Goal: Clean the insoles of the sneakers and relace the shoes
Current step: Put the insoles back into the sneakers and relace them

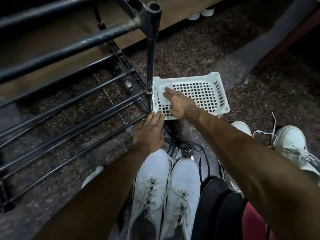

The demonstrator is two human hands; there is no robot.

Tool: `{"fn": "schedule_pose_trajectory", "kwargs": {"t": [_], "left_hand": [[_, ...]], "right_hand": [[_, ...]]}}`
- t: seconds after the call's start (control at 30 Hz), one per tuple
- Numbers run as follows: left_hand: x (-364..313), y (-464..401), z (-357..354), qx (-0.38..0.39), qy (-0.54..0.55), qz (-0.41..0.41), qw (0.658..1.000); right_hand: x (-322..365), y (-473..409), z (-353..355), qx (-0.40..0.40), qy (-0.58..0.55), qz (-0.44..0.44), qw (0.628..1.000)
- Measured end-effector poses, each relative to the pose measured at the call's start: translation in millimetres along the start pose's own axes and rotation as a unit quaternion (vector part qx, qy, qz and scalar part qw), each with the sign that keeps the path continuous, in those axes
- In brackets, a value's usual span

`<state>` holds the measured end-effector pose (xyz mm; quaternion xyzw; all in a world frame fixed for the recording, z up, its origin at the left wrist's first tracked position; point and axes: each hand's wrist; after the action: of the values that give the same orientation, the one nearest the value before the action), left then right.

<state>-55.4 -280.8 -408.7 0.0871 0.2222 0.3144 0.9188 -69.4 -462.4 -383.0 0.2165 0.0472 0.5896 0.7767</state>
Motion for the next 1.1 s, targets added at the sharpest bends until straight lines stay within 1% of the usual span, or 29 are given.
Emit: {"fn": "schedule_pose_trajectory", "kwargs": {"t": [0.03, 0.1, 0.13, 0.17, 0.23, 0.3, 0.4, 0.47, 0.53, 0.6, 0.7, 0.77, 0.87, 0.93, 1.03, 1.1], "left_hand": [[0, 0, 1, 0.005, 0.004, 0.0, 1.0], [-1, 6, 3, 0.0, 0.025, 0.002, 1.0], [-1, 11, 3, -0.014, 0.044, 0.005, 0.999], [-3, 18, 3, -0.034, 0.068, 0.01, 0.997], [-5, 38, 2, -0.061, 0.127, 0.041, 0.989], [-6, 59, -6, -0.054, 0.21, 0.112, 0.97], [-10, 99, -13, -0.007, 0.326, 0.231, 0.917], [-10, 131, -17, 0.006, 0.355, 0.286, 0.89], [-7, 163, -24, 0.02, 0.34, 0.311, 0.887], [-5, 187, -33, 0.032, 0.348, 0.315, 0.882], [-6, 213, -45, 0.023, 0.372, 0.324, 0.869], [-8, 225, -47, 0.017, 0.373, 0.323, 0.87], [-17, 240, -41, 0.031, 0.328, 0.303, 0.894], [-19, 245, -41, 0.032, 0.295, 0.285, 0.912], [-18, 250, -43, 0.041, 0.248, 0.278, 0.927], [-14, 250, -46, 0.048, 0.225, 0.274, 0.934]], "right_hand": [[0, 4, 1, -0.025, -0.015, -0.005, 1.0], [3, 18, 2, -0.111, -0.046, -0.038, 0.992], [6, 29, 1, -0.149, -0.073, -0.064, 0.984], [10, 43, -1, -0.166, -0.108, -0.09, 0.976], [18, 74, -12, -0.14, -0.177, -0.127, 0.966], [29, 112, -29, -0.091, -0.205, -0.152, 0.963], [49, 168, -54, -0.064, -0.225, -0.171, 0.957], [66, 197, -67, -0.055, -0.252, -0.166, 0.952], [88, 218, -74, -0.037, -0.277, -0.165, 0.946], [110, 236, -78, -0.016, -0.29, -0.16, 0.944], [139, 257, -81, 0.039, -0.268, -0.148, 0.951], [153, 267, -82, 0.071, -0.222, -0.143, 0.962], [169, 281, -86, 0.094, -0.161, -0.138, 0.973], [175, 284, -92, 0.09, -0.139, -0.147, 0.975], [178, 280, -98, 0.081, -0.114, -0.156, 0.978], [181, 274, -100, 0.09, -0.104, -0.162, 0.977]]}}
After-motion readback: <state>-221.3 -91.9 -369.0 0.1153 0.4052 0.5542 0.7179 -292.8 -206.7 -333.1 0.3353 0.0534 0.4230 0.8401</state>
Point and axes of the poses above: each hand's wrist, its own y-axis away from the middle knuckle, its own z-axis out of the back of the hand, x = y × z, and after that the axes turned 8 degrees about y, right-handed
